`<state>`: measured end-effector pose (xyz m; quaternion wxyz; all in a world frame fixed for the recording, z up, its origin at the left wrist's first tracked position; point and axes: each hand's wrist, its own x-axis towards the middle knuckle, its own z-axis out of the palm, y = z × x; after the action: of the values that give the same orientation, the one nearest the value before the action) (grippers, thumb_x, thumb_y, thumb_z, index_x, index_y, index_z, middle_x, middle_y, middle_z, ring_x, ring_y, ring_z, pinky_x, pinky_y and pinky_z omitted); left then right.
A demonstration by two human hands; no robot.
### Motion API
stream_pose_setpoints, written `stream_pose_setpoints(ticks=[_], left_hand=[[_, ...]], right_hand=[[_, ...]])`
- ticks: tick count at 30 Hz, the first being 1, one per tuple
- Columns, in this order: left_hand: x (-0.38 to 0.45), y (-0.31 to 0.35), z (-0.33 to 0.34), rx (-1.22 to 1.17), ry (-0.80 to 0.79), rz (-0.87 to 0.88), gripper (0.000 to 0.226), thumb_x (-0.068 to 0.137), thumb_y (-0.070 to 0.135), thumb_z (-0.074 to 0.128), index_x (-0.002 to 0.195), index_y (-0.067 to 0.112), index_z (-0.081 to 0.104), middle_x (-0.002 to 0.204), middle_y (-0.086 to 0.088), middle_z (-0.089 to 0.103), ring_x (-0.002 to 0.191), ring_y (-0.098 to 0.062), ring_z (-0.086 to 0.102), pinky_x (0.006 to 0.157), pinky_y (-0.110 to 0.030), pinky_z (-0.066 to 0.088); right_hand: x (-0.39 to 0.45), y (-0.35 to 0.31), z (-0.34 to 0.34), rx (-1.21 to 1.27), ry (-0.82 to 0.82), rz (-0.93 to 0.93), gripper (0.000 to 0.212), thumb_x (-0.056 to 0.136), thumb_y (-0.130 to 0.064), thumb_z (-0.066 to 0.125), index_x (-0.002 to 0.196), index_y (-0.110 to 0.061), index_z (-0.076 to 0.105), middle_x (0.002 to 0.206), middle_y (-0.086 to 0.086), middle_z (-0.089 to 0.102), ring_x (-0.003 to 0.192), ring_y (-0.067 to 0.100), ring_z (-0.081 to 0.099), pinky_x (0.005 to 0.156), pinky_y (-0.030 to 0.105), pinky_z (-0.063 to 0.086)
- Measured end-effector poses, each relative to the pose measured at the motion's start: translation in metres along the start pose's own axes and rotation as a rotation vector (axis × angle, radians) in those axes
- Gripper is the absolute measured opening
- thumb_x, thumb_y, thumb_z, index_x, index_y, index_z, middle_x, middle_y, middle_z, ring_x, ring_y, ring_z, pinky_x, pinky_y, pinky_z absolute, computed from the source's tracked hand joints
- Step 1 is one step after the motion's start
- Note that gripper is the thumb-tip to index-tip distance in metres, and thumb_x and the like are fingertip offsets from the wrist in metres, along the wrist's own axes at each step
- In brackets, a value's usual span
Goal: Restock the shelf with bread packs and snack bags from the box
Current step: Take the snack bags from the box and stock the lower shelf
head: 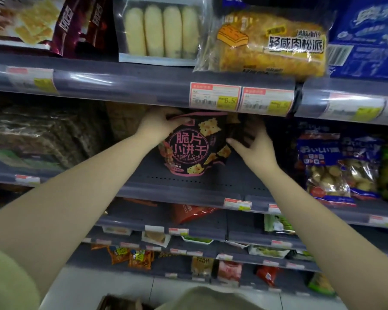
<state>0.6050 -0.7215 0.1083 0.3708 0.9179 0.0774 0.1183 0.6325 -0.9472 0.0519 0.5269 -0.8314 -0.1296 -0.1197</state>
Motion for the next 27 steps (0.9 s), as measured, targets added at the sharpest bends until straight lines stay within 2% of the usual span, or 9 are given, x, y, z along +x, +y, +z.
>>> stream_pose_setpoints(ticks=[3, 6, 9, 12, 15, 17, 21, 23, 27], left_hand=[[0.003, 0.004, 0.004, -0.020, -0.022, -0.009, 0.049, 0.085, 0.044, 0.063, 0.125, 0.016, 0.058, 0.130, -0.009, 0.059, 0.118, -0.025, 0.055, 0.082, -0.023, 0.037], [0.004, 0.007, 0.009, -0.119, -0.025, 0.013, 0.049, 0.084, 0.038, 0.067, 0.125, 0.013, 0.057, 0.130, -0.009, 0.060, 0.119, -0.024, 0.055, 0.084, -0.021, 0.037], [0.002, 0.000, 0.012, -0.187, 0.042, 0.037, 0.054, 0.079, 0.038, 0.072, 0.125, 0.014, 0.057, 0.129, -0.007, 0.060, 0.120, -0.022, 0.054, 0.089, -0.021, 0.038], [-0.001, -0.024, 0.016, -0.292, 0.112, 0.034, 0.064, 0.071, 0.041, 0.078, 0.124, 0.016, 0.054, 0.127, -0.004, 0.061, 0.119, -0.019, 0.055, 0.100, -0.031, 0.043], [-0.009, -0.050, 0.025, -0.342, 0.114, 0.020, 0.078, 0.068, 0.036, 0.082, 0.133, 0.017, 0.043, 0.134, -0.004, 0.055, 0.124, -0.017, 0.051, 0.105, -0.044, 0.043], [-0.021, -0.064, 0.039, -0.374, 0.078, 0.010, 0.099, 0.068, 0.027, 0.083, 0.145, 0.023, 0.022, 0.148, -0.005, 0.037, 0.133, -0.017, 0.038, 0.110, -0.043, 0.036], [-0.040, -0.085, 0.076, -0.307, -0.012, 0.184, 0.127, 0.065, 0.023, 0.085, 0.143, 0.046, -0.013, 0.158, 0.005, 0.003, 0.146, -0.017, 0.013, 0.116, -0.049, 0.024], [-0.038, -0.093, 0.088, -0.232, 0.011, 0.230, 0.129, 0.066, 0.019, 0.085, 0.145, 0.037, -0.015, 0.159, -0.001, -0.002, 0.147, -0.016, 0.005, 0.118, -0.048, 0.019], [-0.030, -0.095, 0.097, -0.185, 0.045, 0.210, 0.122, 0.070, 0.013, 0.082, 0.149, 0.023, -0.010, 0.159, -0.008, 0.000, 0.143, -0.008, 0.004, 0.117, -0.034, 0.013]], right_hand=[[-0.013, 0.005, 0.007, 0.039, -0.051, -0.046, 0.069, 0.079, -0.022, 0.076, 0.137, -0.016, 0.039, 0.135, -0.002, 0.049, 0.121, 0.009, 0.045, 0.099, 0.023, 0.041], [-0.013, 0.011, 0.018, 0.020, -0.077, -0.009, 0.052, 0.079, -0.028, 0.075, 0.124, -0.014, 0.052, 0.127, 0.003, 0.055, 0.115, 0.012, 0.050, 0.100, 0.026, 0.043], [-0.010, 0.011, 0.024, -0.013, 0.016, 0.037, 0.027, 0.083, -0.023, 0.071, 0.103, -0.012, 0.056, 0.104, 0.001, 0.060, 0.102, 0.016, 0.057, 0.084, 0.022, 0.047], [-0.008, 0.017, 0.025, -0.040, 0.052, 0.034, 0.022, 0.086, -0.020, 0.068, 0.101, -0.010, 0.054, 0.098, 0.001, 0.060, 0.100, 0.019, 0.060, 0.072, 0.015, 0.043], [-0.010, 0.019, 0.025, 0.023, 0.052, 0.037, 0.037, 0.087, -0.018, 0.067, 0.118, -0.006, 0.051, 0.110, 0.000, 0.058, 0.111, 0.016, 0.057, 0.075, 0.001, 0.041], [-0.017, 0.019, 0.030, 0.079, 0.038, 0.045, 0.057, 0.085, -0.018, 0.069, 0.134, -0.009, 0.041, 0.123, -0.002, 0.052, 0.118, 0.009, 0.049, 0.082, -0.004, 0.037], [-0.034, 0.032, 0.051, 0.164, -0.060, 0.008, 0.101, 0.077, -0.020, 0.077, 0.150, -0.026, 0.008, 0.150, -0.004, 0.033, 0.137, 0.011, 0.035, 0.109, 0.029, 0.039], [-0.036, 0.039, 0.059, 0.097, -0.061, -0.014, 0.113, 0.073, -0.021, 0.081, 0.150, -0.034, -0.002, 0.157, 0.001, 0.021, 0.143, 0.014, 0.026, 0.114, 0.043, 0.033], [-0.032, 0.045, 0.073, 0.054, -0.057, 0.016, 0.117, 0.074, -0.013, 0.079, 0.149, -0.034, -0.009, 0.160, 0.000, 0.009, 0.147, 0.015, 0.016, 0.113, 0.050, 0.032]])
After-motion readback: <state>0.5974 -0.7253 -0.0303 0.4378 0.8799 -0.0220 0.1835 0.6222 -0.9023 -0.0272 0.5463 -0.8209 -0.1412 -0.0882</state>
